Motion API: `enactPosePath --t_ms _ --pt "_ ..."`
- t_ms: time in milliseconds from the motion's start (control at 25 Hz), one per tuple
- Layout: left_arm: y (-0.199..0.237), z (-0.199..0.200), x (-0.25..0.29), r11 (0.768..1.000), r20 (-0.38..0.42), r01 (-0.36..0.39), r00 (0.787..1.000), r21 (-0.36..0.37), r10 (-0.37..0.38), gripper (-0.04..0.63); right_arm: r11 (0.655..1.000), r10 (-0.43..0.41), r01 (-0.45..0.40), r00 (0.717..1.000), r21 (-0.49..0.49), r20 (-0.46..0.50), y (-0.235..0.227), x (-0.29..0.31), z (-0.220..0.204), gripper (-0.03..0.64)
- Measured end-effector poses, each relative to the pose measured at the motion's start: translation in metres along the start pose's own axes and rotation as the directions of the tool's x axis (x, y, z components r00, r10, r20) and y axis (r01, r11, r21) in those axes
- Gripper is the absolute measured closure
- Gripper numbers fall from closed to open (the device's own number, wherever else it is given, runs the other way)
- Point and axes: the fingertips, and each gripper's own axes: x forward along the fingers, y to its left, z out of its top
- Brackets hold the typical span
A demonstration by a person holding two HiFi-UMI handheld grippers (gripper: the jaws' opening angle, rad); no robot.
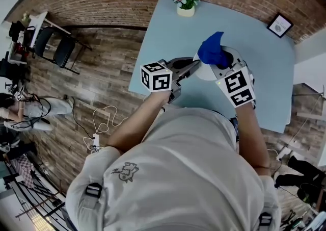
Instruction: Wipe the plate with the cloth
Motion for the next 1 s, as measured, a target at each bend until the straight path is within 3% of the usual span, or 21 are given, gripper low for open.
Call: enactPosePath --t_ms 280,480,600,800,1000 --pt "-0.002 0.016 -0.008 1.000 0.072 -0.003 0.997 0.005 0.002 0.580 0.995 0.099 -0.099 0.995 0.007 -0.004 0.045 0.005 -0.008 0.488" --pt "0.003 0.033 -0.020 1.000 0.137 -0.027 0.990 -0.015 0.029 0.580 0.989 0.147 -0.146 0.987 0.026 -0.066 0.059 0.005 -0.033 0.488" --pt "0.002 0.036 -0.025 0.999 0.130 -0.047 0.990 -0.002 0.047 0.578 0.986 0.157 -0.152 0.982 0.063 -0.100 0.058 -0.001 -0.048 0.488" --pt "0.000 0.027 -0.020 0.995 0.095 -0.083 0.992 0.052 0.078 0.578 0.994 0.080 -0.067 0.986 0.087 -0.149 0.021 -0.014 -0.066 0.488" --pt "-0.005 0.021 -0.013 0.997 0.058 -0.058 0.997 0.057 0.054 0.578 0.997 -0.016 0.026 0.991 0.070 -0.133 -0.021 -0.025 -0.051 0.488"
